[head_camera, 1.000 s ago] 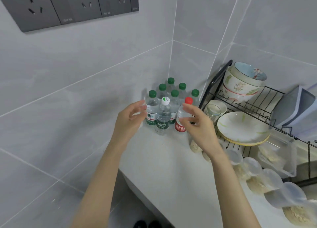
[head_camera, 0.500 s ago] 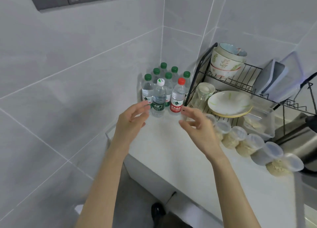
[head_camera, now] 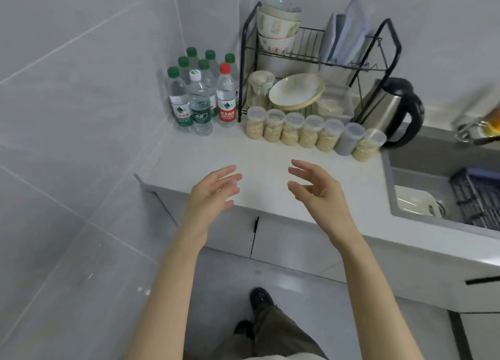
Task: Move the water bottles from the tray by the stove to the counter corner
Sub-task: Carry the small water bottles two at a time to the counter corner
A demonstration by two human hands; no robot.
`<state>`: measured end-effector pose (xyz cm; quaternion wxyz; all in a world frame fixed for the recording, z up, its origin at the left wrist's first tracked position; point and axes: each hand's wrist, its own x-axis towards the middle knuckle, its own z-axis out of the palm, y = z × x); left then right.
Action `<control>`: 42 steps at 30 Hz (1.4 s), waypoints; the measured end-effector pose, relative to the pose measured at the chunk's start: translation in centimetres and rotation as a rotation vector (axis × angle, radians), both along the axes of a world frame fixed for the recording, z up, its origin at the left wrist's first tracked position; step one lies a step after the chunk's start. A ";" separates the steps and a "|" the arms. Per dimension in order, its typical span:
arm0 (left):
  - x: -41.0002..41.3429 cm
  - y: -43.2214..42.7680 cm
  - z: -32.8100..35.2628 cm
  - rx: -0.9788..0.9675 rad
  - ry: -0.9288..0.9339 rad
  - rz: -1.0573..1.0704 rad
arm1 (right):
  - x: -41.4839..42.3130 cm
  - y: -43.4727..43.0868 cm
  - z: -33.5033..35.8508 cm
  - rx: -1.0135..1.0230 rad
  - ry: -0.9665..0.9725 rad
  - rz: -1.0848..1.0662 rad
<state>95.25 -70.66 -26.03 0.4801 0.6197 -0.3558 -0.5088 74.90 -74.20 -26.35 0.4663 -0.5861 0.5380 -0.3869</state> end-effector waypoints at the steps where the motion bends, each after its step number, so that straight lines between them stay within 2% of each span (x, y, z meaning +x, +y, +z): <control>1: -0.8 0.2 0.1 -0.002 0.004 -0.040 | -1.0 0.8 0.1 0.005 -0.001 -0.027; 10: -12.6 1.3 1.5 -0.071 -0.009 -0.396 | -13.1 9.3 1.5 -0.041 -0.004 -0.347; 17: -27.4 6.2 1.9 -0.098 -0.003 -0.703 | -25.9 20.3 2.3 -0.060 -0.007 -0.642; 24: -44.7 16.2 1.3 -0.062 0.050 -0.994 | -39.0 35.2 1.9 -0.056 0.040 -0.942; 29: -55.5 24.7 1.5 -0.041 0.075 -1.243 | -46.2 45.9 1.9 -0.056 0.006 -1.200; 37: -69.3 36.2 1.6 -0.045 0.069 -1.629 | -52.8 60.4 1.0 -0.092 -0.098 -1.585; 42: -76.4 42.2 1.3 -0.038 0.090 -1.796 | -56.4 66.7 0.6 -0.082 -0.114 -1.765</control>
